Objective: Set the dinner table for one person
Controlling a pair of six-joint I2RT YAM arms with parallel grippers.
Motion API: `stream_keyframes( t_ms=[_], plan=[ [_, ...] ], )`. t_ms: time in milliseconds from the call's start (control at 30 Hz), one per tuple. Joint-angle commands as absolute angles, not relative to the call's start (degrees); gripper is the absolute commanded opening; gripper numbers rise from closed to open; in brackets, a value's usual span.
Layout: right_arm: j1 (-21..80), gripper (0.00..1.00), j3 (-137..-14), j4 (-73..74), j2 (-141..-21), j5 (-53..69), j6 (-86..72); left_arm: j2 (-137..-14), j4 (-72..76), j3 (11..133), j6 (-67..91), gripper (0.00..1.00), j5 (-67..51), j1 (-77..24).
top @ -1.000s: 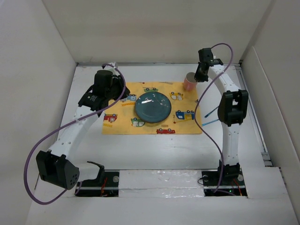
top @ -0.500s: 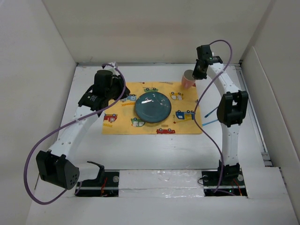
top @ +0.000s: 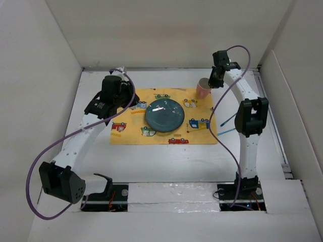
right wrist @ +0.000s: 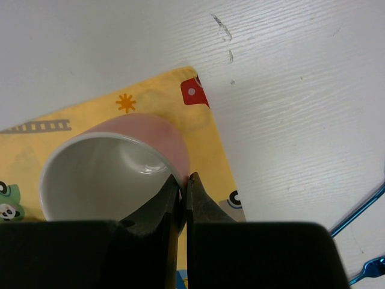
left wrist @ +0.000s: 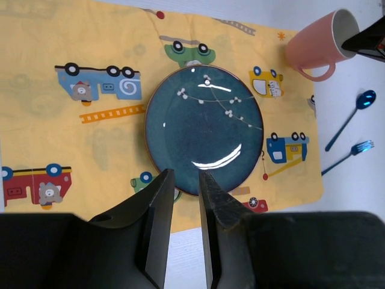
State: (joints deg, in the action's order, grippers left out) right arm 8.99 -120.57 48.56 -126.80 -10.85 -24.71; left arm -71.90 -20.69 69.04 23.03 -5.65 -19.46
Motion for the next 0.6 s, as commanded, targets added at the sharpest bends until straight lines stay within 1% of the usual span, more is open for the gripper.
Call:
stream_keyframes(
  t_ms=[0,67,133,167,233,267,333,367,467,533,567],
  plan=[
    [8.26,0.00,-123.48,44.74,-128.31,-8.62,-25.75,-72.51,-22.31,71.28,24.51,0.21,-1.17,-19.60],
    [8.26,0.02,-123.75,44.47,-128.32,-8.09,-26.01,-72.42,-22.32,71.19,25.83,0.21,-0.53,-19.60],
    [8.26,0.12,-124.01,43.60,-127.53,-6.86,-26.02,-72.33,-21.45,71.10,26.98,0.21,-0.62,-19.60],
    [8.26,0.23,-124.45,43.33,-127.27,-6.25,-26.02,-72.68,-20.92,71.19,27.16,0.21,-0.53,-19.60],
    [7.73,0.33,-126.29,43.50,-126.39,-4.23,-26.28,-73.47,-20.31,71.98,27.07,0.21,-1.58,-19.60],
    [6.95,0.41,-127.26,43.94,-126.04,-3.44,-26.80,-73.91,-19.95,72.42,26.90,0.21,-2.10,-19.60],
    [6.24,0.47,-128.49,44.12,-124.38,-0.46,-27.33,-75.49,-19.69,73.99,26.46,0.19,-4.12,-19.60],
    [5.46,0.54,-128.93,43.95,-123.41,1.56,-27.94,-75.93,-19.43,74.53,25.50,0.18,-4.74,-19.60],
    [3.61,0.60,-127.36,42.02,-118.40,4.74,-28.74,-78.04,-18.81,77.16,23.57,0.15,-3.78,-23.28],
    [2.55,0.59,-125.78,40.61,-115.50,5.62,-29.18,-80.14,-18.46,80.14,22.07,0.14,-2.03,-27.65],
    [1.42,0.46,-124.12,39.39,-111.66,5.62,-29.35,-81.20,-18.11,81.11,21.36,0.14,-1.41,-29.43]
  ],
)
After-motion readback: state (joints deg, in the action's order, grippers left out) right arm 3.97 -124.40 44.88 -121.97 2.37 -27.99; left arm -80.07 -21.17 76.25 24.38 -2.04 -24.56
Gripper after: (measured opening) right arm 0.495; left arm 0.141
